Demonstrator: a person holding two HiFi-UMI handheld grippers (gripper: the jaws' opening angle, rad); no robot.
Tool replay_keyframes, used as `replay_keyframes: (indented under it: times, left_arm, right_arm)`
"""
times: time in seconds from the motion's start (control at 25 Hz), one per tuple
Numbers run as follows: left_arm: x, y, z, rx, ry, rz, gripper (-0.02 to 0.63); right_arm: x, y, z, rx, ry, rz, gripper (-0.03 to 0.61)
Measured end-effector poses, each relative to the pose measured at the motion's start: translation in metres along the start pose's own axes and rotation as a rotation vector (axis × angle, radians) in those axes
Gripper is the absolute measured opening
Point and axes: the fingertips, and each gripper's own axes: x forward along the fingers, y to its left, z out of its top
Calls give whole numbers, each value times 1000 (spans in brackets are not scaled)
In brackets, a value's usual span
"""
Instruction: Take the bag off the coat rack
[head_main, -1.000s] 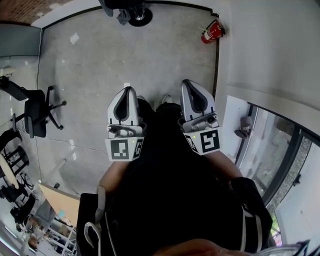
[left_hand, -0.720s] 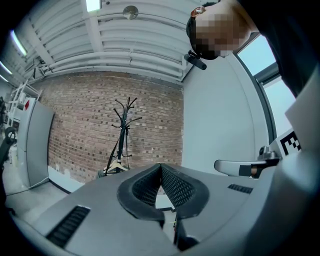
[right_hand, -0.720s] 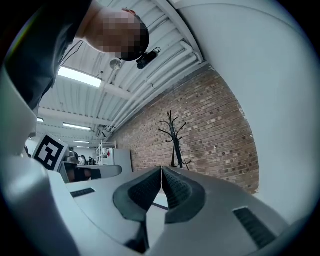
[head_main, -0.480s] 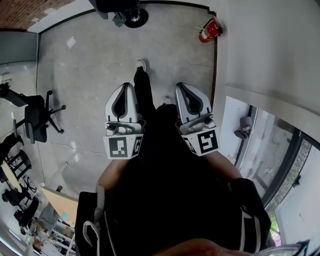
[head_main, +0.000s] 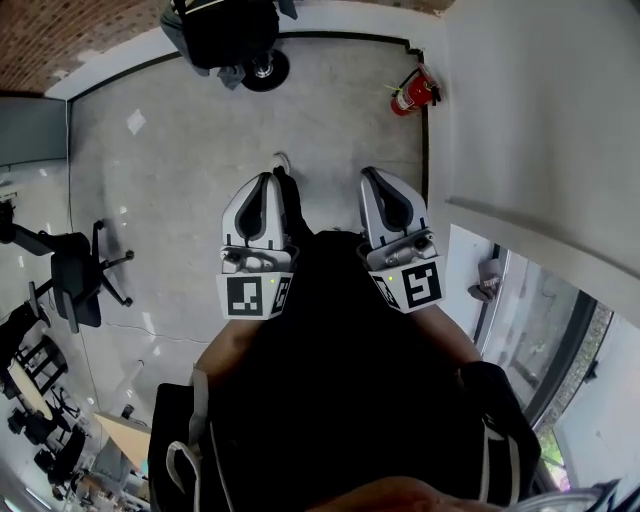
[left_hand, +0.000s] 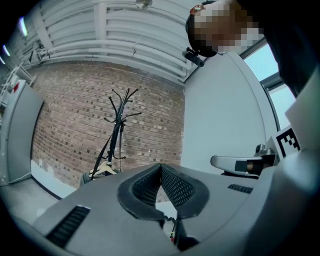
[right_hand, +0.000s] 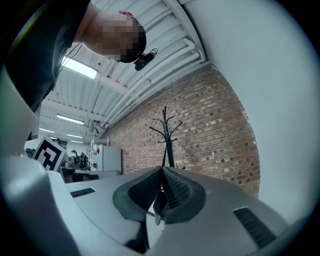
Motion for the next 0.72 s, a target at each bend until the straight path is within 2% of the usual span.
replay_keyframes:
  times: [0.16, 0.4, 0.72]
  left_arm:
    - [37, 35, 16, -11, -12, -29, 20]
    - [87, 122, 41, -12, -19, -10, 20]
    - [133, 200, 44, -23, 0, -12, 20]
  right_arm:
    - [61, -12, 7, 20, 3, -15, 21]
    - [166, 9, 10, 3, 33, 32, 21]
    - [268, 23, 5, -28, 59, 56, 21]
